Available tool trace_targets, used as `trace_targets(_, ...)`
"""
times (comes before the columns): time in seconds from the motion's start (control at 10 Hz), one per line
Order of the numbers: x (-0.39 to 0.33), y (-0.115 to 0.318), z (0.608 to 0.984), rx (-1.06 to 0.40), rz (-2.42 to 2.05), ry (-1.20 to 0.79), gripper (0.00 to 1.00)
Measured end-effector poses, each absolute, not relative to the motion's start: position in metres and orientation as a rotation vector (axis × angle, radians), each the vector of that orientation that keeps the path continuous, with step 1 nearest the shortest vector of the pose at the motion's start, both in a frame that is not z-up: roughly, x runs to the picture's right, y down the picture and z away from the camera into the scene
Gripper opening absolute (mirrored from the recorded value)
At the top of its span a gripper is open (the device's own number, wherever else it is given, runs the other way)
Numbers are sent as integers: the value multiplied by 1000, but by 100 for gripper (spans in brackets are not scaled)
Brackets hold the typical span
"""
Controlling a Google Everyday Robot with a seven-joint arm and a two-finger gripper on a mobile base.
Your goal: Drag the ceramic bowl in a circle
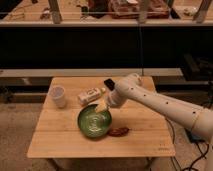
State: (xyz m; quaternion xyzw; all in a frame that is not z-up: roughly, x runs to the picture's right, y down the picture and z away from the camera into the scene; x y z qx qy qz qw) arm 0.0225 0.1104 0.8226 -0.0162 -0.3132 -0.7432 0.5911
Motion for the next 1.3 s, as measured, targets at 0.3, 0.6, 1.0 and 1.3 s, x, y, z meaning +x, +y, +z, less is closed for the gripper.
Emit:
trace_targets(0.3,26,131,847,-52,-1773,-731,80)
trace_targets(0.6,20,143,862,-58,-1799,-746,73)
trace_targets(1.0,7,152,872,-77,-1817,-773,33)
trace_targets(1.3,-4,164,885,-99,-1826,-812,5)
